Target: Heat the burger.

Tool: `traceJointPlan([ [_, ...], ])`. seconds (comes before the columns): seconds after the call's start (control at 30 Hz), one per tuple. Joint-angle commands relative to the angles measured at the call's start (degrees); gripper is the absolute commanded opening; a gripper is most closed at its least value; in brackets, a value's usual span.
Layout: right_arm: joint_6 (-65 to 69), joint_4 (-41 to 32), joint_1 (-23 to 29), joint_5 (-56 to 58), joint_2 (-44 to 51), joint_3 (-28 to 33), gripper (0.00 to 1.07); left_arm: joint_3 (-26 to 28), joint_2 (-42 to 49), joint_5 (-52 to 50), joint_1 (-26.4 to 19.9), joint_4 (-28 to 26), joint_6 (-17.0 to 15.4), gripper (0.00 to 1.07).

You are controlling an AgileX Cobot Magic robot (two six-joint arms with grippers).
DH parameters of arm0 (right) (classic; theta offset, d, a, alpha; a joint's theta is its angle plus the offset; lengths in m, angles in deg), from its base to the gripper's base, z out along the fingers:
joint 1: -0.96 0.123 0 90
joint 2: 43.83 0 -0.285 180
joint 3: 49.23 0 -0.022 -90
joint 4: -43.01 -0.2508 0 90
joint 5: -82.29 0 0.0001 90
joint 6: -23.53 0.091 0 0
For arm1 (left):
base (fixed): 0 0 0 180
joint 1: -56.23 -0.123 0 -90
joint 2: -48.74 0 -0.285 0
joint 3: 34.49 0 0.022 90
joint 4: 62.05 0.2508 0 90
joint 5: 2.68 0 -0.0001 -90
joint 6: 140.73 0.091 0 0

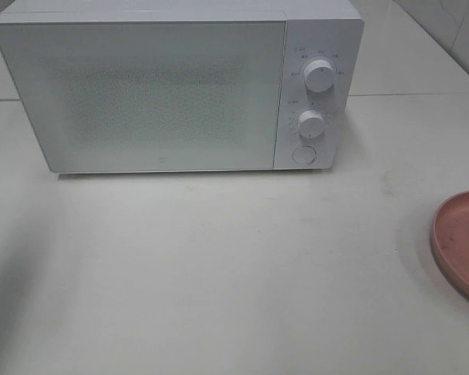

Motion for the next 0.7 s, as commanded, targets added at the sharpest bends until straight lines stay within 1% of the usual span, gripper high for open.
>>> traceJointPlan([
  [0.03,-0.7,-0.1,-0.3,-0.2,1.5,0.2,0.75,-5.5,7.1,0.7,-0.2,3.1,-1.6,1.04],
  [0.07,-0.7,-0.1,-0.3,-0.2,1.5,0.2,0.75,-8.3,11.8,0.0,-0.2,3.7,-1.6,1.04],
  [0.1,-0.7,-0.1,-0.3,-0.2,1.5,0.2,0.75,-8.3,11.8,0.0,-0.2,3.7,-1.6,1.04],
  [0.13,-0.7,-0.1,-0.3,-0.2,1.5,0.2,0.75,-9.9,14.2,-0.6,-0.2,4.0,-1.6,1.04],
  [0.17,-0.7,-0.1,-0.3,-0.2,1.5,0.2,0.75,-12.7,18.2,-2.4,-0.2,4.2,-1.5,1.04],
  [0.27,-0.7,-0.1,-0.3,-0.2,1.5,0.2,0.75,-13.8,20.0,-3.5,-0.2,4.2,-1.4,1.04],
  [0.33,-0.7,-0.1,-0.3,-0.2,1.5,0.2,0.75,-18.1,27.7,-4.6,-0.2,4.5,-1.4,1.04],
  [0.43,-0.7,-0.1,-0.3,-0.2,1.5,0.2,0.75,-19.0,29.6,-4.6,-0.2,4.5,-1.4,1.04],
  [0.5,-0.7,-0.1,-0.3,-0.2,1.5,0.2,0.75,-23.0,37.2,-5.2,-0.2,4.5,-1.4,1.04],
  [0.57,-0.7,-0.1,-0.3,-0.2,1.5,0.2,0.75,-23.8,38.8,-5.5,-0.2,4.5,-1.4,1.04],
  [0.6,-0.7,-0.1,-0.3,-0.2,1.5,0.2,0.75,-24.0,42.9,-5.8,-0.2,4.5,-1.4,1.04],
  [0.63,-0.7,-0.1,-0.3,-0.2,1.5,0.2,0.75,-24.0,42.9,-5.8,-0.2,4.5,-1.4,1.04],
  [0.7,-0.7,-0.1,-0.3,-0.2,1.5,0.2,0.75,-24.1,48.0,-5.8,-0.2,4.8,-1.4,1.04],
])
